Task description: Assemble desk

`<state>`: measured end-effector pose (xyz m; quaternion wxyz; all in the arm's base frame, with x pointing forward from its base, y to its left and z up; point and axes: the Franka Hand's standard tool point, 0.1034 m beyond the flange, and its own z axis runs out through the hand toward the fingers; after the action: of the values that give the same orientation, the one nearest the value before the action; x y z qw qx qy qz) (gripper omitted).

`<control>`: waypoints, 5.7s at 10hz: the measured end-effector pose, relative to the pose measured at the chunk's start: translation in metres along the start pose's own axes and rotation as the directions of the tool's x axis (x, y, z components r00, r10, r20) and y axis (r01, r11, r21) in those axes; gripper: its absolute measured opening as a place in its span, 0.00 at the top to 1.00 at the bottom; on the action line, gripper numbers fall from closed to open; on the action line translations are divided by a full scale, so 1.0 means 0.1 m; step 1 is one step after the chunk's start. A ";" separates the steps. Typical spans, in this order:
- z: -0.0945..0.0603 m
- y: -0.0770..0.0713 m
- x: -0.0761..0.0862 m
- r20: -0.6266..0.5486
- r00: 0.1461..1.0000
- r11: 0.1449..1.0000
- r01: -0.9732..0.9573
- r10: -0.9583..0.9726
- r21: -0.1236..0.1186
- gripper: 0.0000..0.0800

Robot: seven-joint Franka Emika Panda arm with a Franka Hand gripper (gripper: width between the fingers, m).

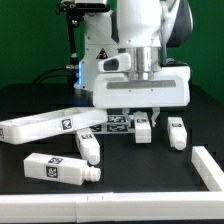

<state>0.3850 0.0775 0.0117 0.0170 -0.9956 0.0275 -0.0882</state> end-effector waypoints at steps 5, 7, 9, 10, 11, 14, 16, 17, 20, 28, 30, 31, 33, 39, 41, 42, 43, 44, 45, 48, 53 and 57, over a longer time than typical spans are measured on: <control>0.00 -0.06 -0.02 0.002 1.000 1.000 0.012 -0.012 0.001 0.37; -0.06 -0.11 -0.01 0.015 1.000 1.000 0.022 -0.022 0.007 0.25; -0.28 -0.09 0.14 0.036 0.997 0.998 0.061 -0.062 0.021 0.19; -0.39 -0.02 0.28 0.043 0.993 0.993 0.111 -0.112 0.028 0.19; -0.47 0.02 0.45 0.033 0.988 0.988 0.152 -0.153 0.033 0.19; -0.46 0.02 0.48 0.034 0.988 0.988 0.151 -0.152 0.035 0.19; -0.46 0.23 0.53 0.038 0.973 0.974 0.226 -0.228 0.030 0.19; -0.47 0.41 0.62 0.049 0.967 0.968 0.250 -0.251 0.034 0.19; -0.46 0.60 0.79 0.044 0.943 0.944 0.328 -0.329 0.042 0.19; -0.30 1.11 0.92 0.056 0.924 0.925 0.377 -0.379 0.035 0.19; -0.29 1.13 0.91 0.059 0.924 0.926 0.376 -0.377 0.036 0.19; -0.23 1.23 0.89 0.072 0.925 0.927 0.372 -0.374 0.038 0.19; -0.07 1.25 0.92 0.095 0.941 0.946 0.322 -0.325 0.046 0.19; 0.04 1.19 0.92 0.119 0.951 0.958 0.281 -0.286 0.057 0.52; 0.04 1.19 0.92 0.119 0.951 0.958 0.281 -0.286 0.057 0.65; 0.03 1.16 0.95 0.117 0.950 0.957 0.284 -0.289 0.058 0.65; 0.01 1.08 1.05 0.102 0.947 0.952 0.299 -0.304 0.060 0.65; 0.00 1.03 1.13 0.095 0.947 0.951 0.302 -0.307 0.063 0.65; -0.01 1.00 1.20 0.086 0.948 0.951 0.301 -0.306 0.063 0.65; -0.13 0.72 1.26 0.092 0.966 0.969 0.235 -0.242 0.078 0.65; -0.39 0.58 1.21 0.082 0.970 0.972 0.225 -0.231 0.075 0.65; -0.50 0.49 0.93 0.085 0.974 0.976 0.205 -0.210 0.070 0.65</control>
Offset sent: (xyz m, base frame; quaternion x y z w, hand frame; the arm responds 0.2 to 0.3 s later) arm 0.0000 0.0000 0.0000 0.0000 0.0000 0.0000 1.0000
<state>0.4646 0.0218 0.0754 0.0392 -0.9950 -0.0802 -0.0445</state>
